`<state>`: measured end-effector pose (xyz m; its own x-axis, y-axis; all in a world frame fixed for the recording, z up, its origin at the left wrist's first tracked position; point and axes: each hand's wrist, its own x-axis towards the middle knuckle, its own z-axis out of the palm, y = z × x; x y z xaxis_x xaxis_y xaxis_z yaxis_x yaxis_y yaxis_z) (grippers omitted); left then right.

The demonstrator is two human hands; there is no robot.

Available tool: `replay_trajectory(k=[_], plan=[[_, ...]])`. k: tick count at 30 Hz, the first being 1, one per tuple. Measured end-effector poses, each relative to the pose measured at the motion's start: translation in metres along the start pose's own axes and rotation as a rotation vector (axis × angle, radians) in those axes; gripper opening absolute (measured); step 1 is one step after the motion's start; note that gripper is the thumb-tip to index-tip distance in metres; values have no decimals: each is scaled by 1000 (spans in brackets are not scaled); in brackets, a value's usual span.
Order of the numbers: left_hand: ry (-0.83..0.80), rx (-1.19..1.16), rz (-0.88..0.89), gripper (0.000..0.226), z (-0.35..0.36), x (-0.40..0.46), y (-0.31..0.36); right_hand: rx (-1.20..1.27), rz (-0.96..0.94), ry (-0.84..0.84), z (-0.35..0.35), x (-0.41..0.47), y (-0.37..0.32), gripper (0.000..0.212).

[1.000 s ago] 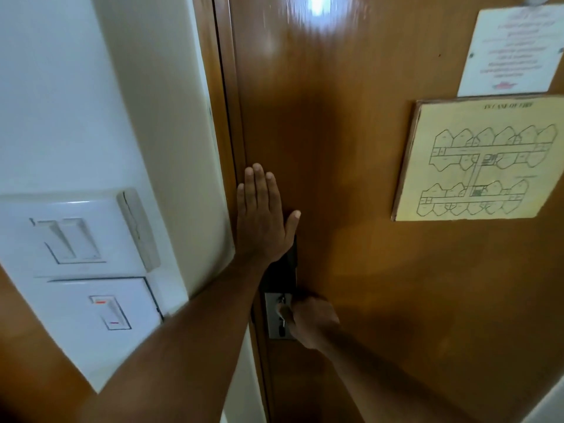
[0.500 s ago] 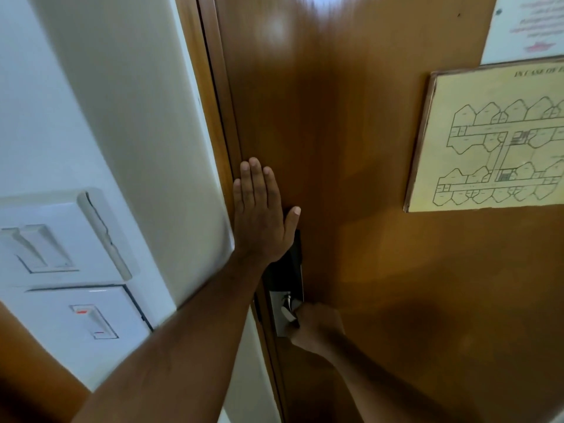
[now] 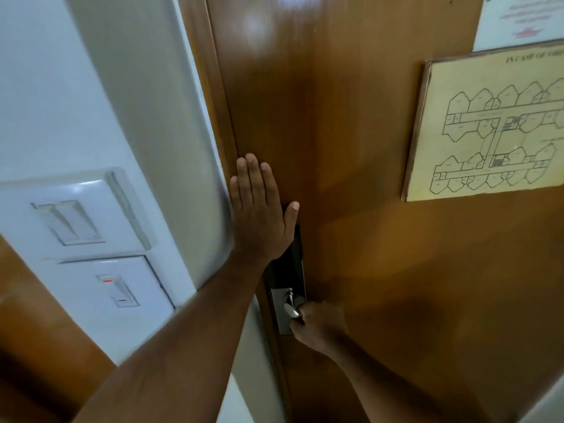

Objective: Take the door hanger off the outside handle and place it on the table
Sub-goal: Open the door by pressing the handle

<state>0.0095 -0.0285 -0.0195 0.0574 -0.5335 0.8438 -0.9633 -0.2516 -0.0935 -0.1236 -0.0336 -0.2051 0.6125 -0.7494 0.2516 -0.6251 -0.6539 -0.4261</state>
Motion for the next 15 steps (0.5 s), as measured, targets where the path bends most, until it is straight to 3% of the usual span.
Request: replay_trajectory(k=[2,5,9,15], plan=[[0,-18,6,84,-16,-8,2,-18,-9,24,-6,-13,-8,17],[-7,-61,15,83,-34,-20,7,-89,-10,23,-12,-30,-13,30],[4,-172,28,81,-66,-39,13,-192,138,8,-17,-65,-32,36],[-6,-295,176,78,-89,-80,7,-407,289,-136,-46,-103,-65,25]])
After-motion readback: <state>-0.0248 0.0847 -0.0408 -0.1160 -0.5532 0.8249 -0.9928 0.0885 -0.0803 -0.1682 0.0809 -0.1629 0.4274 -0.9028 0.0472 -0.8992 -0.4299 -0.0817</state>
